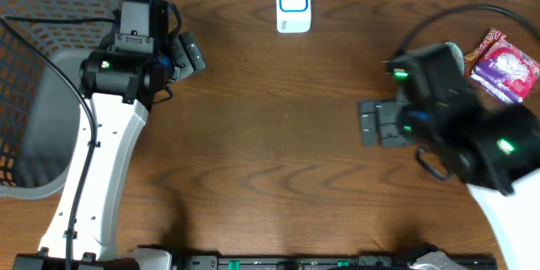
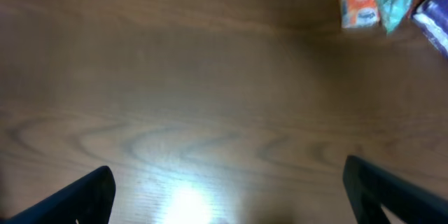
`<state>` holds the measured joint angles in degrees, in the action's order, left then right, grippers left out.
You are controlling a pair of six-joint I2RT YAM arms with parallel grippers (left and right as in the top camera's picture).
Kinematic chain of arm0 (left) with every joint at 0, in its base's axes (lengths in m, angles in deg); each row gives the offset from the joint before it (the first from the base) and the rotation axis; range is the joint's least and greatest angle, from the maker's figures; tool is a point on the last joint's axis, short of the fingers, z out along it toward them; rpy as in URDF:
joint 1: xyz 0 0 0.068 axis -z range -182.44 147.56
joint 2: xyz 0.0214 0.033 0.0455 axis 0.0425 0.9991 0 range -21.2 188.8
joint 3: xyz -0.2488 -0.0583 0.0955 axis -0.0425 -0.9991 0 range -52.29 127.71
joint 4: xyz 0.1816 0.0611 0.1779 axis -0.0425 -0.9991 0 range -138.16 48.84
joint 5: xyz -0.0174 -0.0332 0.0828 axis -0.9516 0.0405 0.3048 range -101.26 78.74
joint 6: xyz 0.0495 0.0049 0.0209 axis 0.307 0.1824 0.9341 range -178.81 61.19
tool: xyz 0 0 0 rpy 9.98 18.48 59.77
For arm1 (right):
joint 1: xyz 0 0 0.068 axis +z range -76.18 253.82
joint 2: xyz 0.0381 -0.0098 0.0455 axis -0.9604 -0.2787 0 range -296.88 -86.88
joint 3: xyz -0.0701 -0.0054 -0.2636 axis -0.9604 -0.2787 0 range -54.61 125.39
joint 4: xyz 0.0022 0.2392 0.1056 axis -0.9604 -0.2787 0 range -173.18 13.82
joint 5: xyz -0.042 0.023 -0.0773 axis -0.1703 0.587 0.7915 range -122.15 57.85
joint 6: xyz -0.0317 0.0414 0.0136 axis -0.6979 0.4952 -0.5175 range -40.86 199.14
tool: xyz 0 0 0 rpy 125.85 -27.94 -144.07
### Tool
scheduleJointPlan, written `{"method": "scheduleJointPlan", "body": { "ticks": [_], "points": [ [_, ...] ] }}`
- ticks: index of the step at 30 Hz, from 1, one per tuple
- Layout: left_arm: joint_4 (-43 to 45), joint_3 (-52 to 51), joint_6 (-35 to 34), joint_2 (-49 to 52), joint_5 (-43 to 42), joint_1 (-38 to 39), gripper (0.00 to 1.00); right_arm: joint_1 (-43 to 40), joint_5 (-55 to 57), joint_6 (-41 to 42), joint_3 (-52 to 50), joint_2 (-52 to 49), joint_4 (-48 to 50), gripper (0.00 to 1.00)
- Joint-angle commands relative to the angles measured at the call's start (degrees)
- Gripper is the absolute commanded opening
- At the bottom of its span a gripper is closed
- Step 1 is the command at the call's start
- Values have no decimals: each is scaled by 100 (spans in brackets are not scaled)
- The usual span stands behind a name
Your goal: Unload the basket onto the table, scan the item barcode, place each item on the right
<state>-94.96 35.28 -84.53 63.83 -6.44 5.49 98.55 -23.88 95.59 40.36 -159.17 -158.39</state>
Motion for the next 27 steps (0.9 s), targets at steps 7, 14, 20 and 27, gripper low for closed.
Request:
{"method": "scheduleJointPlan", "body": {
  "ticks": [7, 14, 20, 27],
  "points": [
    [-15, 42, -31, 31, 31, -24, 98, -1185, -968, -1141, -2669, 2063, 2396, 99],
    [-15, 42, -31, 31, 31, -24, 98, -1628, -1368, -1235, -4898, 3630, 4129, 99],
    [-15, 42, -31, 31, 31, -24, 98, -1895, -1676, -1572, -6461, 4730, 5364, 99],
    [-15, 42, -31, 31, 31, -24, 98, -1954, -1615, -1784, -7849, 5847, 6839, 99]
  ]
}}
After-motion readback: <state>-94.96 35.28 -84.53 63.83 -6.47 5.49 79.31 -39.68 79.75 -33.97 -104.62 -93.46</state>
